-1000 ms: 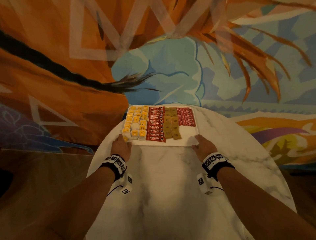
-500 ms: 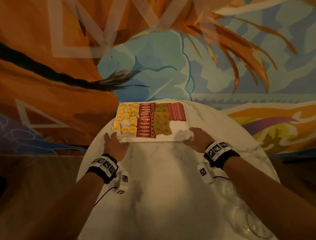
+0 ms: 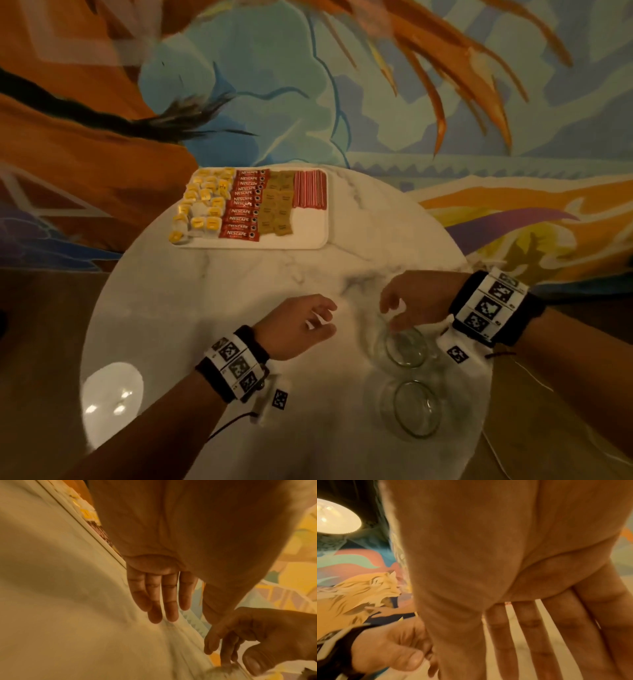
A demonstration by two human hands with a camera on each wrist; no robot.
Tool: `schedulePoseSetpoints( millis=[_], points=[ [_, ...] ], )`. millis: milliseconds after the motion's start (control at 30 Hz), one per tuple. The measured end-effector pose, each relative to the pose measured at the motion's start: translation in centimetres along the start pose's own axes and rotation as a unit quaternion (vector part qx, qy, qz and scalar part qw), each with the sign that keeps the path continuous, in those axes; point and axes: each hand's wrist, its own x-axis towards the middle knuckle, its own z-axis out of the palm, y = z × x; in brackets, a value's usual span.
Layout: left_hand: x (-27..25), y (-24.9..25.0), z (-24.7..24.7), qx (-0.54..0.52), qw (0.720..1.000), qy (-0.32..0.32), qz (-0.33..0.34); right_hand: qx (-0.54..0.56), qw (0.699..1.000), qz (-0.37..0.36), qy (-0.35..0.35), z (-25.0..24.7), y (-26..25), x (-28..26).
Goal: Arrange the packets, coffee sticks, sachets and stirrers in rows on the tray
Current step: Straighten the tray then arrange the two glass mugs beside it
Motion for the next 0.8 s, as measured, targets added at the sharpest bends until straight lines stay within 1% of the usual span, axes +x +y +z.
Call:
schedulePoseSetpoints(
  millis=[67,100,200,333,433,500,600,667,733,767,800],
  points=[
    [0.4,0.8,2.0,0.006,1.000,-0.010,-0.005,-0.007,1.000,-0.017,-0.018,1.4,0.5,0.0],
    [0.6,1.1,2.9,0.012,1.000,-0.011,-0.007,-0.006,1.000,-0.028,-0.010,1.8,0.7,0.1],
    [1.0,1.9,5.1,0.021,1.000,-0.005,-0.005,-0.016,0.998,-0.051,0.036,2.3,1.2,0.4],
    [1.4,3.0,6.5,-0.009,1.000,0.016,0.008,-0.016,0.993,-0.067,0.097,1.2,1.7,0.5],
    [1.5,4.6,6.6,-0.024,0.997,0.058,0.044,0.009,0.987,-0.086,0.134,-0.1,1.6,0.3],
    [1.5,5.9,6.5,-0.034,0.991,0.097,0.080,0.031,0.982,-0.107,0.152,-0.9,1.4,0.2],
    [0.9,7.1,6.1,-0.021,0.982,0.157,0.106,0.056,0.969,-0.144,0.190,-1.4,1.0,-0.2],
    [0.2,6.7,5.6,0.003,0.977,0.185,0.103,0.052,0.958,-0.158,0.234,-1.3,0.8,-0.7],
    [-0.5,5.8,5.0,0.019,0.975,0.209,0.077,0.021,0.947,-0.168,0.272,-1.1,0.3,-1.9],
    [-0.8,5.0,4.6,0.025,0.973,0.220,0.060,0.008,0.941,-0.185,0.283,-0.9,0.0,-2.5],
    [-1.1,4.3,4.3,0.034,0.972,0.230,0.043,-0.005,0.937,-0.209,0.279,-0.5,-0.4,-3.2]
  ],
)
